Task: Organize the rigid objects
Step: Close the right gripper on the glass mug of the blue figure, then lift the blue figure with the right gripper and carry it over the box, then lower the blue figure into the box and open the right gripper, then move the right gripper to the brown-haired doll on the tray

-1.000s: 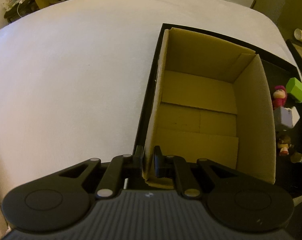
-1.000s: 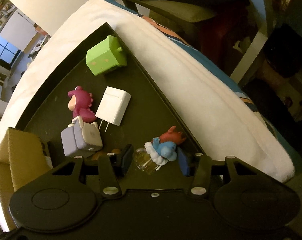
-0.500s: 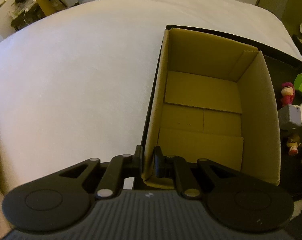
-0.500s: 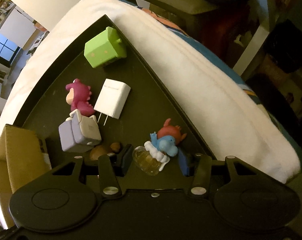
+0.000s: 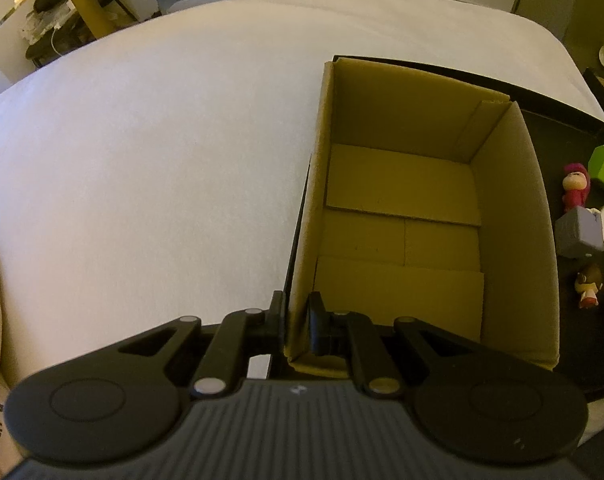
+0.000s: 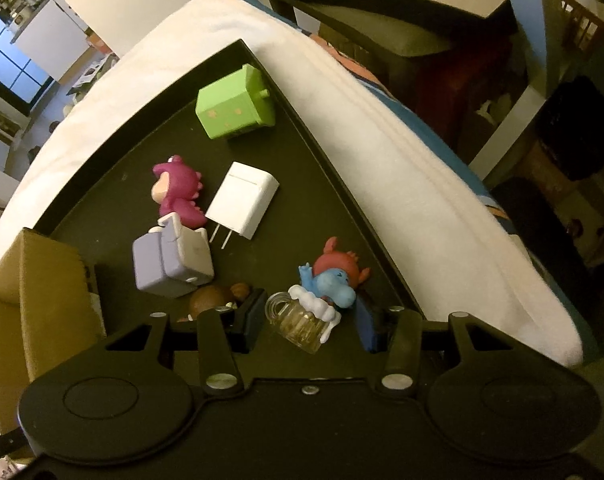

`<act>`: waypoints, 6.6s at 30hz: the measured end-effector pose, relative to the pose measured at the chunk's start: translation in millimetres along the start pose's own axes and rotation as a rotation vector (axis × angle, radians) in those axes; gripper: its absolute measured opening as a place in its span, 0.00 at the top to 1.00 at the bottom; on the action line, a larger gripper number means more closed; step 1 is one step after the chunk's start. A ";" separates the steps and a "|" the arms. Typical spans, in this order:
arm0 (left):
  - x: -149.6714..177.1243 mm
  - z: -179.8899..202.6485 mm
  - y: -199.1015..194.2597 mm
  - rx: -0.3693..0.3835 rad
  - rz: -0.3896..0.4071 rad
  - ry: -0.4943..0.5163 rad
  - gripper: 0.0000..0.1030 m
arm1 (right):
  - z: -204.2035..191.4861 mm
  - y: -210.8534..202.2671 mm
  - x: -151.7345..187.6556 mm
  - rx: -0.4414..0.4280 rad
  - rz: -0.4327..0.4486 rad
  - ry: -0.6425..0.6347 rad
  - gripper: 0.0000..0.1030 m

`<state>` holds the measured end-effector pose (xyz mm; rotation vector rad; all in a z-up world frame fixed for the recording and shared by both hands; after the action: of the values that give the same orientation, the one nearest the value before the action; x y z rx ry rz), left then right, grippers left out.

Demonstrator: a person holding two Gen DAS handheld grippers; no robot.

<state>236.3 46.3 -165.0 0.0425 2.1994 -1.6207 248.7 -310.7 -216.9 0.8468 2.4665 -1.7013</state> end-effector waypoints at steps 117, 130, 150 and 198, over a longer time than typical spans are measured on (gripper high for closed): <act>0.2 -37.4 25.7 0.149 -0.057 -0.057 0.90 | -203.6 -12.0 65.1 -0.365 -0.080 -0.383 0.51; -5.3 -23.5 27.2 0.090 -0.068 -0.019 0.90 | -178.3 -45.1 49.4 -0.333 -0.001 -0.367 0.33; -5.8 -6.0 23.0 0.046 -0.082 -0.003 0.90 | -113.0 -55.2 37.3 -0.233 0.055 -0.296 0.31; -15.4 12.2 45.0 -0.010 -0.128 0.040 0.88 | -58.5 22.4 27.7 -0.078 -0.020 -0.316 0.39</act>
<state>265.8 53.0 -203.7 -0.0704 2.2823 -1.6893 251.2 -242.4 -221.4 0.5019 2.3159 -1.5900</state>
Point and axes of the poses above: each gripper's, at about its wrist camera, not at the fingertips, and y roughly the way its jaws point, z to its right, x to its underside, the point moved 1 cm from there along y, roughly the way its jaws point, and after that the axes turned 7 degrees about -x, right-handed, at the moved point
